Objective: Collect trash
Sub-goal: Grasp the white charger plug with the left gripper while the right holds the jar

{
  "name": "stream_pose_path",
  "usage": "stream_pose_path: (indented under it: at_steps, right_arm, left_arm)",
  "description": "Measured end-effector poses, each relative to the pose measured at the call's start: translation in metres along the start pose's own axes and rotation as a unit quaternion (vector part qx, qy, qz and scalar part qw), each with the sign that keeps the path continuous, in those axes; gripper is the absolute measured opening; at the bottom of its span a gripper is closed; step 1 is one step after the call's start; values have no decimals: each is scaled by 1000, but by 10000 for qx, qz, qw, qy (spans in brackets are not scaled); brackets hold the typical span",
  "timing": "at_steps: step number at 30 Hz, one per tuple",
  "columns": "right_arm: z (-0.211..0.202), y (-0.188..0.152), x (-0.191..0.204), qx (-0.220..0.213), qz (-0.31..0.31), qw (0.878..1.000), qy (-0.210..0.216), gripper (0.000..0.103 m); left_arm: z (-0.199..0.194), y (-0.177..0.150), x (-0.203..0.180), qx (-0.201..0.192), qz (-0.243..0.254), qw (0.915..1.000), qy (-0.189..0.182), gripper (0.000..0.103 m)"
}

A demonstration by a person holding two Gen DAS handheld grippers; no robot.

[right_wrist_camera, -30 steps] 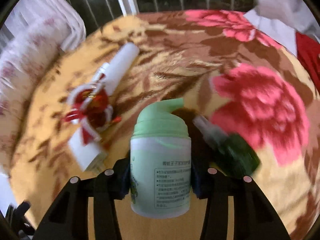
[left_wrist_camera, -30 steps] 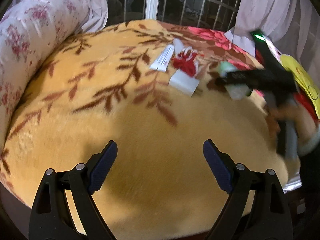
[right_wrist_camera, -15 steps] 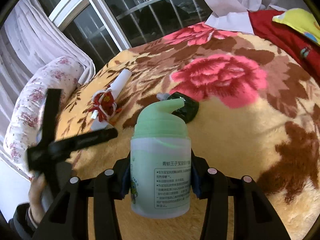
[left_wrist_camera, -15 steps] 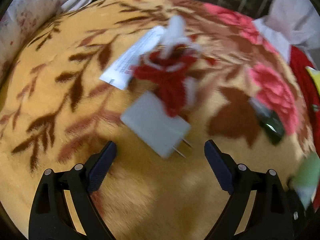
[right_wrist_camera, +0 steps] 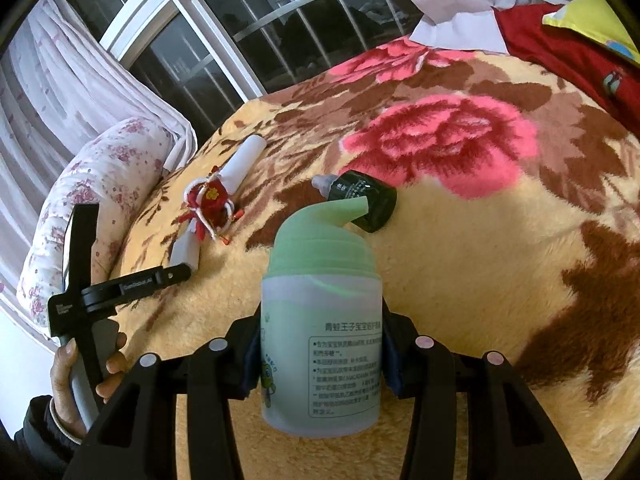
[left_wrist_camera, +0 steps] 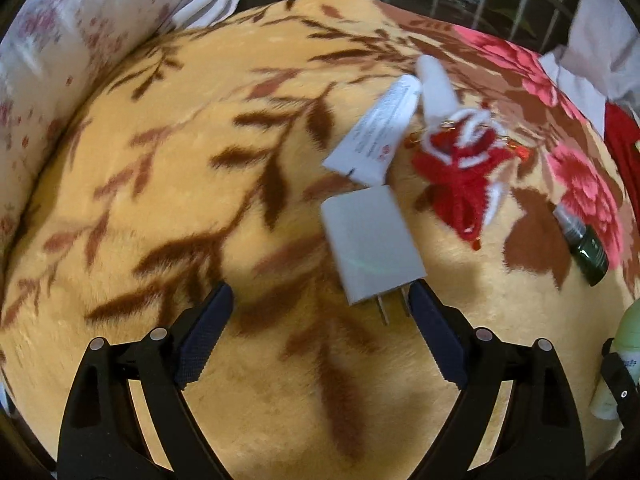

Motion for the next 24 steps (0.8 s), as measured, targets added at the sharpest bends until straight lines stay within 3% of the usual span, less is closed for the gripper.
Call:
stream_pose_path:
  at_steps: [3,6,8,11,17,24]
  right_arm:
    - [-1,0,0,-7,5,10000,-3,47]
    - [0,-1,0,17,-5,10000,-30,47]
    - [2,-2,0,58,-11,10000,-48,47]
    - [3,-2,0,74,-26,9999,-68,47]
    - [3,-2,0,82,-27,9999,-61,47]
    - [7,-3,0,113,-47,9999,-87,47]
  left_arm:
    - [11,14,-14,0,243,9997,43,87]
    - [20,19,-14,90,81,9999,-22,87]
    - [19,23,-12,58,-56,10000,-46,81]
    - [13,20,-13,42,-236,9992,-307,78]
    - [7,12,13,60,-663,9977,-90,79]
    - [-13,-7,35,0,-563,9984,102,79]
Point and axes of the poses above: each gripper's, at about its wrist camera, not at the fingertips, and z roughly the way its jaws point, x to its left, y to its top, the point moved 9 cm from there along z, roughly the way its jaws point, and after that the axes turned 3 degrees about x, right-handed, at the moved point
